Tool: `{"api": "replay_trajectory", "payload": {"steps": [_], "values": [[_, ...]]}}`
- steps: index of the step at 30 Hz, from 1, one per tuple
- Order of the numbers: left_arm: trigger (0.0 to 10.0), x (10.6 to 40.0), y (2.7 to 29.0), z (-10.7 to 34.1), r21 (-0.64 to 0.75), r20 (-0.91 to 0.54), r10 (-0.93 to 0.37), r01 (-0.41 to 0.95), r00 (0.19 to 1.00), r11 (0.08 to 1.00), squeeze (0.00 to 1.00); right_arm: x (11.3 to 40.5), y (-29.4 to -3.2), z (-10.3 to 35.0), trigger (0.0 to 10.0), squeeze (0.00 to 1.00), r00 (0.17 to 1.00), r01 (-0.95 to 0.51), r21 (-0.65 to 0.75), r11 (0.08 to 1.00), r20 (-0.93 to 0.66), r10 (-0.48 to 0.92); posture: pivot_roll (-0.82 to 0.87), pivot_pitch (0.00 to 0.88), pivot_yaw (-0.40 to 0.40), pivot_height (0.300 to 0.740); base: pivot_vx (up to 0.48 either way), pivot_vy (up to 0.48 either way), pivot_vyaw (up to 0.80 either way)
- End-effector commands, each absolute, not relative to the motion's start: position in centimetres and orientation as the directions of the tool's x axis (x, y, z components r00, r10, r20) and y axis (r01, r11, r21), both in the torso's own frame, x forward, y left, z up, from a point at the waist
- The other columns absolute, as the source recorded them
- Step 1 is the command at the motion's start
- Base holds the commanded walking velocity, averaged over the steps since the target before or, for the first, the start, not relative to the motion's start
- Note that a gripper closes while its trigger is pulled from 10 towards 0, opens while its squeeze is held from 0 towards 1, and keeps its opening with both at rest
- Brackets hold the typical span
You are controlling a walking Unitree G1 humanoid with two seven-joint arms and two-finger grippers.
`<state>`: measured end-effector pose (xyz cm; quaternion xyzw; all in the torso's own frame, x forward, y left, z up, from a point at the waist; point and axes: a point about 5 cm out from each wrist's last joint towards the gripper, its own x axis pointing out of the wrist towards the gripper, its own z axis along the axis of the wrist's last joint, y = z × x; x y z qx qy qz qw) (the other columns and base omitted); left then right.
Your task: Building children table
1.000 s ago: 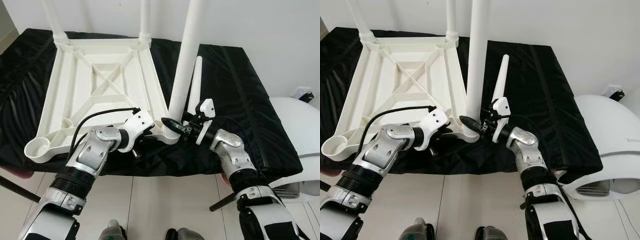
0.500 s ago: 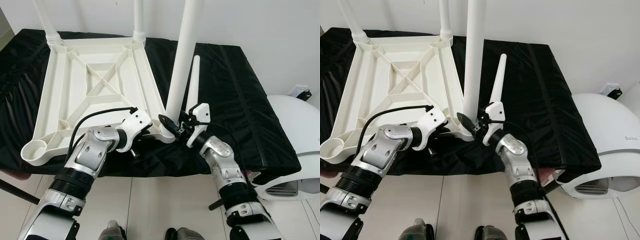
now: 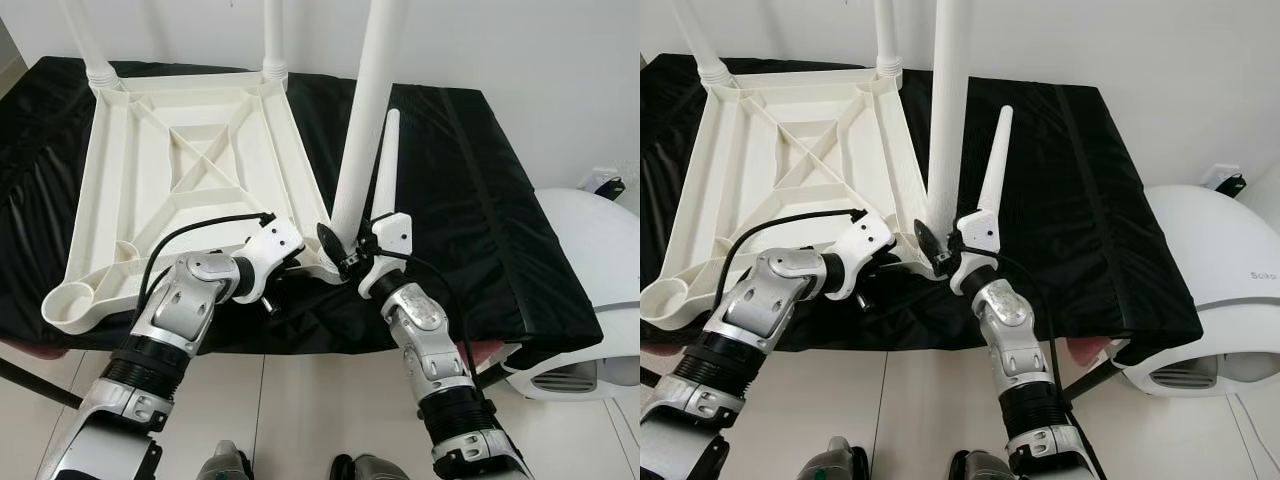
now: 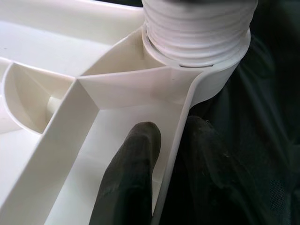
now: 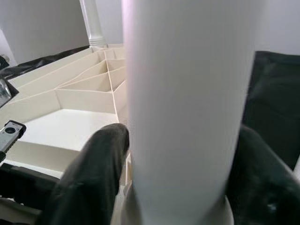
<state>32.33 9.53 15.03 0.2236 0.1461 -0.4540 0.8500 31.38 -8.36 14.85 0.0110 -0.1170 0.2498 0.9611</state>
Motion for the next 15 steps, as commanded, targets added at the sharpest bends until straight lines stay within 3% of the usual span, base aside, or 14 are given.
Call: {"api": "replay_trajectory", "payload": {"steps": [1,5,6,7,8,9,10,11,15], "values": [[10.0,32.7,9.3,15.8,0.306,-0.398,-0.668,0.777,0.629,0.55,0.0,31.4,-8.8,15.0,10.0,1.0,0.843,-0.494,-0.017,0.869,0.233,0.484,0.08,0.08,-0.042,0.74,0.0,0.0,0.0],[10.0,32.8,9.4,15.8,0.309,-0.4,-0.668,0.778,0.628,0.546,0.0,31.5,-9.7,15.5,10.0,1.0,0.839,-0.495,-0.017,0.869,0.252,0.483,0.08,0.075,-0.04,0.74,0.0,0.0,0.0],[10.0,32.8,9.5,15.8,0.311,-0.403,-0.668,0.78,0.625,0.542,0.0,31.6,-10.1,15.6,10.0,0.91,0.835,-0.502,-0.008,0.865,0.258,0.487,0.08,0.074,-0.039,0.74,0.0,0.0,0.0],[10.0,32.8,9.5,15.7,0.312,-0.405,-0.669,0.782,0.623,0.539,0.0,31.6,-10.3,15.7,10.0,0.91,0.834,-0.503,-0.003,0.864,0.26,0.486,0.08,0.074,-0.038,0.74,0.0,0.0,0.0],[10.0,32.7,9.5,15.7,0.31,-0.408,-0.671,0.785,0.62,0.537,0.0,31.6,-10.5,15.7,10.0,0.0,0.828,-0.515,-0.011,0.857,0.254,0.5,0.08,0.074,-0.038,0.74,0.0,0.0,0.0],[10.0,32.7,9.5,15.7,0.31,-0.408,-0.671,0.785,0.62,0.537,0.0,31.6,-10.5,15.7,10.0,0.0,0.828,-0.515,-0.011,0.857,0.254,0.5,0.08,0.074,-0.038,0.74,0.0,0.0,0.0],[10.0,32.7,9.6,15.6,0.308,-0.412,-0.67,0.787,0.617,0.535,0.38,31.5,-10.7,15.7,10.0,0.0,0.817,-0.532,-0.022,0.847,0.251,0.519,0.07,0.072,-0.037,0.74,0.0,0.0,0.0],[10.0,32.7,9.7,15.5,0.3,-0.416,-0.673,0.79,0.612,0.534,1.0,31.5,-11.1,15.7,10.0,0.0,0.809,-0.542,-0.044,0.839,0.243,0.535,0.07,0.069,-0.034,0.74,0.0,0.0,0.0],[10.0,32.7,9.8,15.4,0.295,-0.423,-0.674,0.795,0.606,0.529,1.0,31.4,-11.9,15.6,10.0,0.0,0.799,-0.558,-0.06,0.827,0.229,0.556,0.07,0.068,-0.032,0.74,0.0,0.0,0.0]]}}
